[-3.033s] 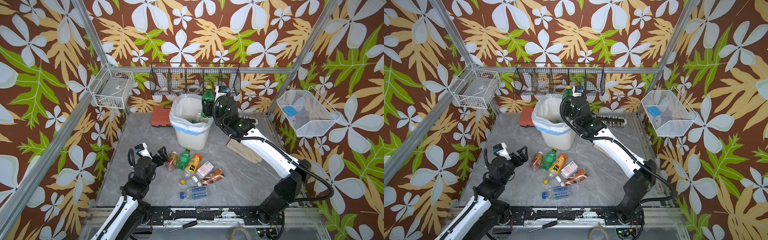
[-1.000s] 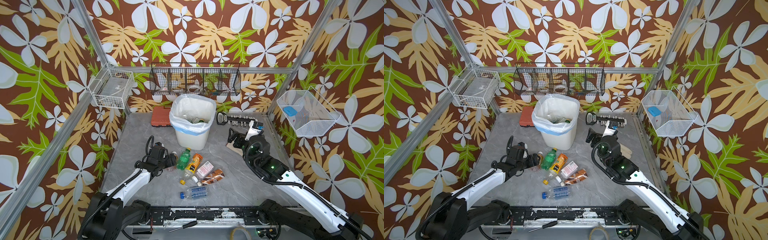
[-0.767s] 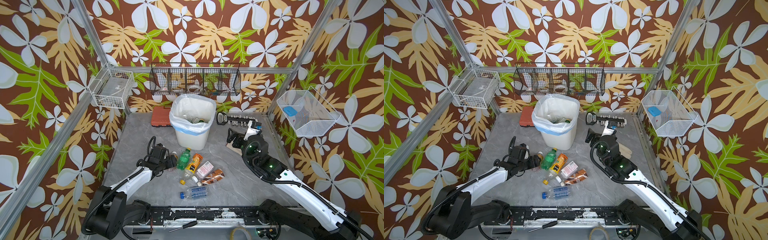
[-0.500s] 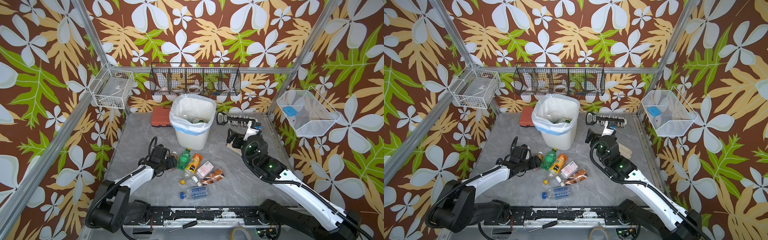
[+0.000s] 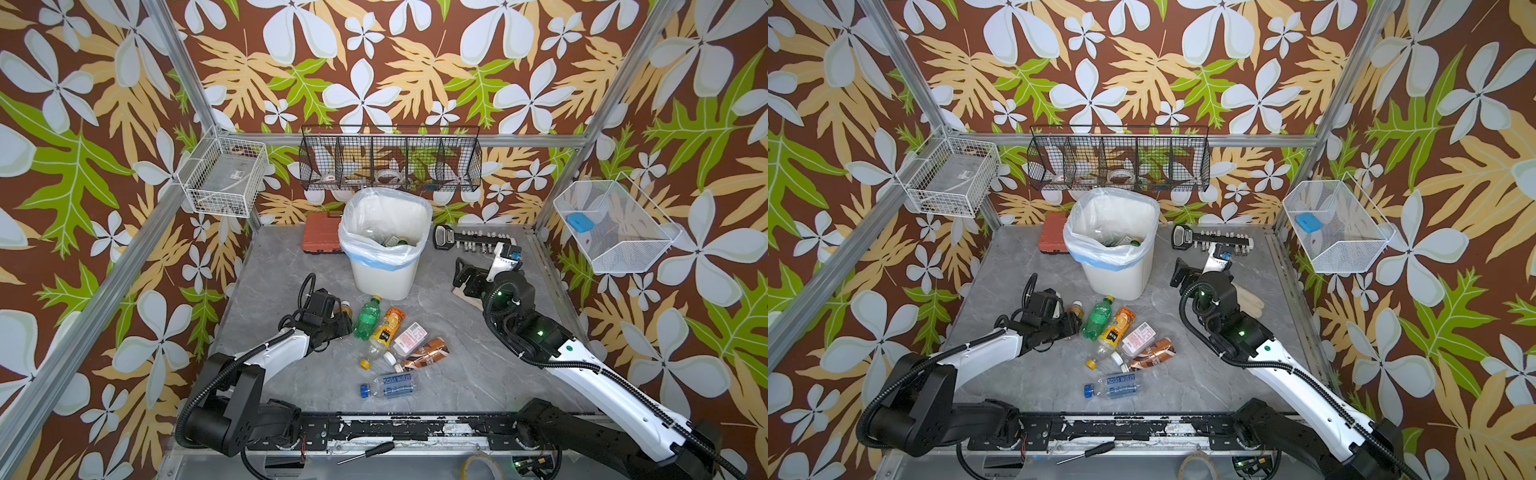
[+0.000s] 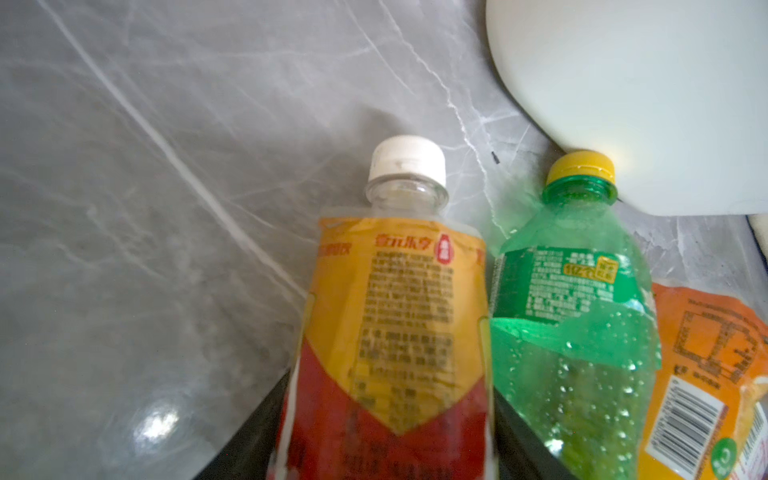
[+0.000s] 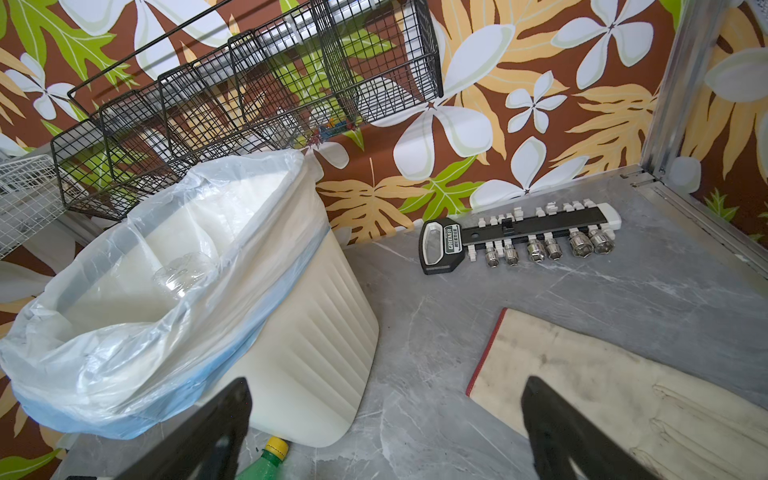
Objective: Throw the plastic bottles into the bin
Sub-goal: 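Close the left gripper on the red-yellow labelled white-cap bottle and lift, then carry the red-yellow bottle with the left gripper over the bin and release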
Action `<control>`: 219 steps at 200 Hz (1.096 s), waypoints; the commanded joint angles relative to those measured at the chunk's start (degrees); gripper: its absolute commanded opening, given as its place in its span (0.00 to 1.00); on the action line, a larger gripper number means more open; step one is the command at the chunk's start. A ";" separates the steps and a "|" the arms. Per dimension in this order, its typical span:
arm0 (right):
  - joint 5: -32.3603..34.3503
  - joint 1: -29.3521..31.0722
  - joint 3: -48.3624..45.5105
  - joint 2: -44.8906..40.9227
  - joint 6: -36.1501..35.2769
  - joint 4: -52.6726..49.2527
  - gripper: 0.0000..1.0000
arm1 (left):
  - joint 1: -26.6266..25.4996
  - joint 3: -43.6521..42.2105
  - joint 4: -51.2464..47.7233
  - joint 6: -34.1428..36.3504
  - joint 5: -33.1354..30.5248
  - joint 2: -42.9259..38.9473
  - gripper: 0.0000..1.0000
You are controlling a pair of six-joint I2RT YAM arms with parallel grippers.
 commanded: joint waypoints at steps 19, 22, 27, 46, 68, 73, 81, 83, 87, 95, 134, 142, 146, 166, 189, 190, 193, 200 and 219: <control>1.07 -0.01 0.05 -0.39 -0.47 1.30 1.00 | -0.02 -0.30 0.40 -1.33 -1.21 -2.60 0.59; 1.04 -0.01 0.05 -0.41 -0.45 1.28 1.00 | -0.02 -0.40 0.44 -1.34 -1.37 -3.04 0.59; 1.03 -0.03 0.05 -0.41 -0.47 1.33 1.00 | -0.03 -0.57 0.54 -1.35 -1.71 -3.81 0.59; 0.94 -0.03 -0.55 -0.89 -0.12 1.81 1.00 | 0.01 -0.55 0.20 -1.30 -3.12 -7.66 0.57; 1.15 0.00 -0.32 -0.96 -0.46 1.60 1.00 | -0.02 -0.58 0.72 -1.20 -3.50 -15.00 0.57; 1.20 -0.04 -0.14 -0.94 -0.56 1.46 1.00 | 0.04 -0.74 1.20 -1.07 -3.47 -16.95 0.57; 1.20 -0.01 0.00 -0.94 -0.72 1.39 1.00 | -0.03 -0.98 2.16 -0.58 -3.46 -20.15 0.57; 1.25 0.00 -0.03 -0.94 -0.67 1.41 1.00 | -0.02 -1.02 2.35 -0.45 -3.46 -21.03 0.57; 1.21 0.00 -0.08 -1.02 -0.61 1.50 1.00 | -0.07 -1.11 2.88 -0.03 -3.40 -22.42 0.57; 1.11 0.00 -0.36 -1.19 -0.52 1.83 1.00 | -0.10 -1.19 3.85 0.78 -3.38 -25.83 0.57; 0.87 -0.05 -0.13 -0.60 -0.81 2.07 1.00 | -0.04 -0.65 5.85 3.54 -3.19 -36.72 0.57; 0.64 0.00 -0.08 -0.42 -0.75 2.07 1.00 | -0.01 -0.75 6.15 4.02 -3.20 -37.76 0.57; 0.61 0.00 -0.08 -0.41 -0.67 2.19 1.00 | -0.05 -0.82 6.31 4.30 -3.24 -38.19 0.57; 0.39 -0.05 -0.56 -0.59 -0.47 2.86 0.99 | 0.06 -0.86 6.32 4.49 -3.68 -39.59 0.57; 0.48 -0.01 0.12 -0.33 -0.98 2.25 1.00 | -0.05 0.09 7.34 5.06 -1.77 -40.11 0.57; 0.45 -0.01 0.13 -0.32 -0.95 2.25 1.00 | -0.03 0.15 7.41 5.15 -1.65 -40.10 0.57; 0.49 0.00 0.14 -0.32 -1.00 2.24 1.00 | -0.04 0.38 7.65 5.36 -1.29 -40.02 0.57; 0.41 -0.01 0.06 -0.40 -0.99 2.38 1.00 | -0.02 1.12 8.05 5.86 -0.74 -39.65 0.57; 0.32 -0.01 -0.63 -0.91 -0.58 2.84 1.00 | -0.04 4.61 8.64 7.53 0.77 -37.20 0.57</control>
